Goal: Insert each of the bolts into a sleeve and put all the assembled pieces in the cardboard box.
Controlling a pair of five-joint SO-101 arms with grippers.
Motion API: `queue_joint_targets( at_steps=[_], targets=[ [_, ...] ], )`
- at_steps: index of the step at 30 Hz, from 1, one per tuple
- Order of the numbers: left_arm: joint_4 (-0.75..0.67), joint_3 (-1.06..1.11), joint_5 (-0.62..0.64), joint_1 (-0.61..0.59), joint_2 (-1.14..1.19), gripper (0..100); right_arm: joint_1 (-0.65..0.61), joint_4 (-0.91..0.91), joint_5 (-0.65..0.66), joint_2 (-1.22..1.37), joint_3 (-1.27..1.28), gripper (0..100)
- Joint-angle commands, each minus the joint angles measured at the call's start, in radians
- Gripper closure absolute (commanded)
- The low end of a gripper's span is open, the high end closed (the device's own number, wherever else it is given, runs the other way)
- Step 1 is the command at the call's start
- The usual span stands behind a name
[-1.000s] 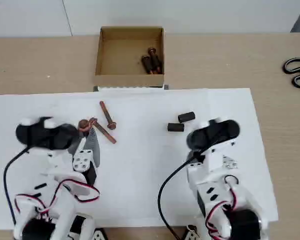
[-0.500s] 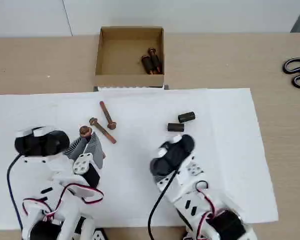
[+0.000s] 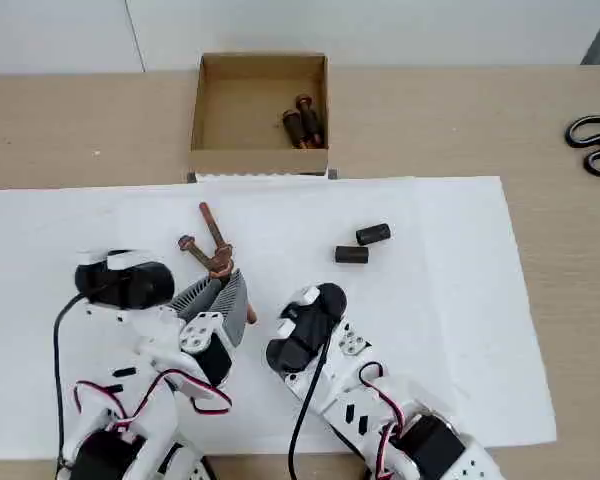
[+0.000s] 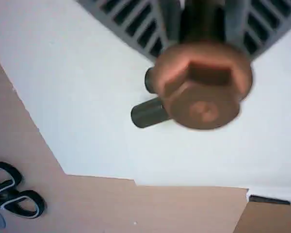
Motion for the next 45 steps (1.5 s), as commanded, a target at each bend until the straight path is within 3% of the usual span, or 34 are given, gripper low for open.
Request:
queue_joint_targets(
  at_steps=[1, 7, 12, 45],
  targets=[
    [-0.038, 0.012, 0.057, 0.005, -0.008, 99, -0.010, -0.065, 0.051, -0.004, -0.002, 99.6],
    [-0.040, 0.010, 0.069, 0.008, -0.008, 99, -0.010, -0.071, 0.054, -0.004, -0.002, 99.6],
    [-0.057, 0.008, 0.069, 0.078, -0.009, 99, -0.010, -0.071, 0.051, -0.004, -0.002, 99.6],
    [-0.043, 0.061, 0.068, 0.137, -0.008, 99, -0.058, -0.114, 0.051, -0.004, 0.006, 99.6]
  ],
)
